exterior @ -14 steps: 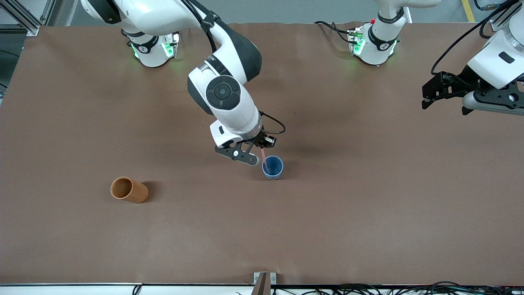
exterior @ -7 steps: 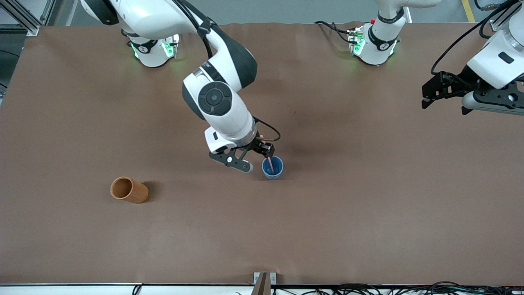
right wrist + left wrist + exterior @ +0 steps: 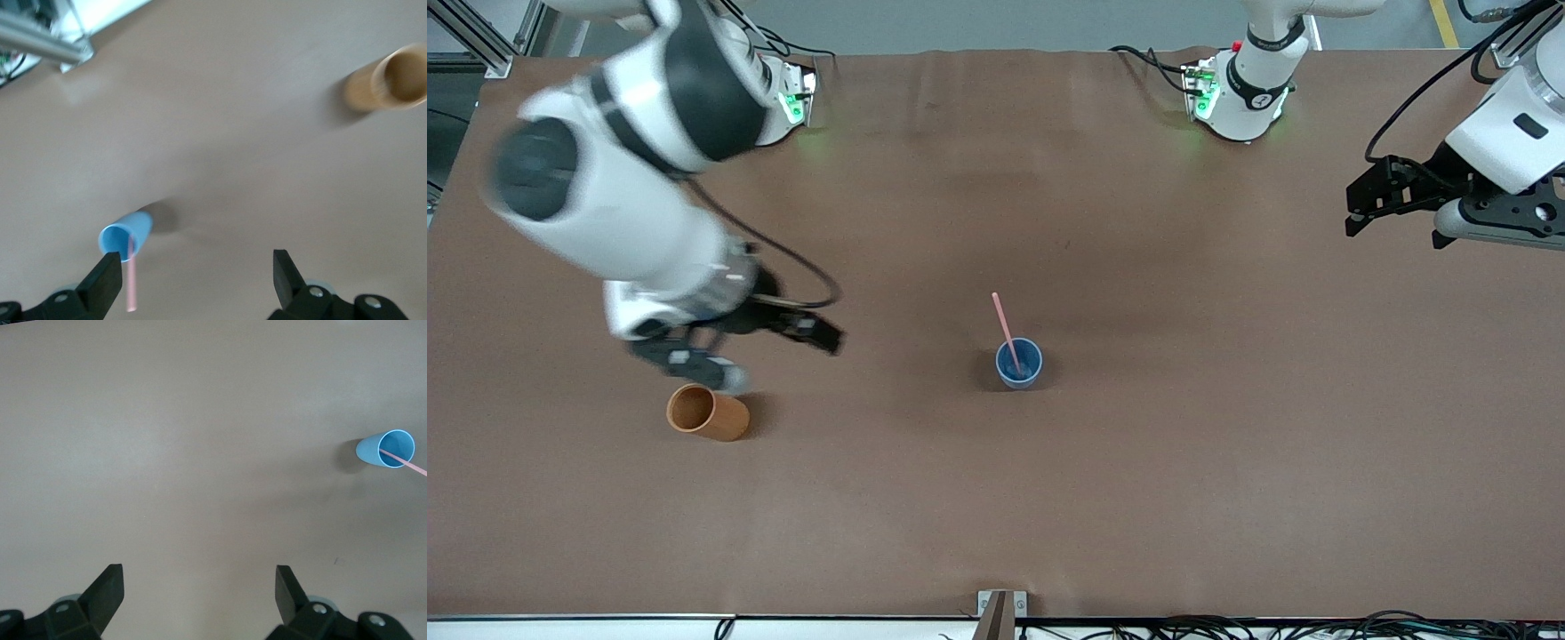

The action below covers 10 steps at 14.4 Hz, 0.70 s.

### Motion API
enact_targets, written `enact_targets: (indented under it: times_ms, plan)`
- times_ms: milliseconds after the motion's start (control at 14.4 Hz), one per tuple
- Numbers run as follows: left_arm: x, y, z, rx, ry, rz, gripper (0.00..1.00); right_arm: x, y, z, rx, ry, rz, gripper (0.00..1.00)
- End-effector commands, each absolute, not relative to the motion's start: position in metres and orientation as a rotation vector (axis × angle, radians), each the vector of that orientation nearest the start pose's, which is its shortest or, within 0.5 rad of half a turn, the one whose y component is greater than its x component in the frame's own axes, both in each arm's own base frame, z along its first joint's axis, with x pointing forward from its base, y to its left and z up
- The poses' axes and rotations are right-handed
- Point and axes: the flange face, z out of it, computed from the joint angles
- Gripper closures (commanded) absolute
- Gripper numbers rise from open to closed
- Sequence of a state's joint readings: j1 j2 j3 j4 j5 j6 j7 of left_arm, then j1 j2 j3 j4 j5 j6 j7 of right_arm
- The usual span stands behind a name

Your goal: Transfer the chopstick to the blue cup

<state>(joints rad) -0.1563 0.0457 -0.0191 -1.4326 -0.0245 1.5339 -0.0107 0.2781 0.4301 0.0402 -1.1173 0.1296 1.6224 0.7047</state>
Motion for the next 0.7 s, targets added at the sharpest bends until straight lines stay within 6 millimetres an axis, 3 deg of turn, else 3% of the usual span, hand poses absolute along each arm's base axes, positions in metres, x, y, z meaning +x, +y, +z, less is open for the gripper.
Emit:
enact_targets:
  times_ms: [0,209,348,418,627]
  plan:
    - [0.553,-0.097,0.664,-3.180,0.267,-0.074,0.00,0.624,0.138,0.586,-2.991,0.474,-0.007,0.00]
    - [0.555,-0.092,0.665,-3.183,0.248,-0.079,0.00,0.612,0.047,0.603,-3.009,0.442,-0.042,0.00]
    - [0.555,-0.092,0.665,-3.183,0.250,-0.079,0.00,0.601,0.006,0.618,-3.047,0.430,-0.048,0.00]
    - [0.555,-0.091,0.665,-3.183,0.248,-0.080,0.00,0.594,-0.007,0.627,-3.058,0.420,-0.050,0.00]
    - [0.556,-0.091,0.664,-3.209,0.248,-0.075,0.00,0.566,-0.010,0.659,-3.130,0.320,-0.057,0.00]
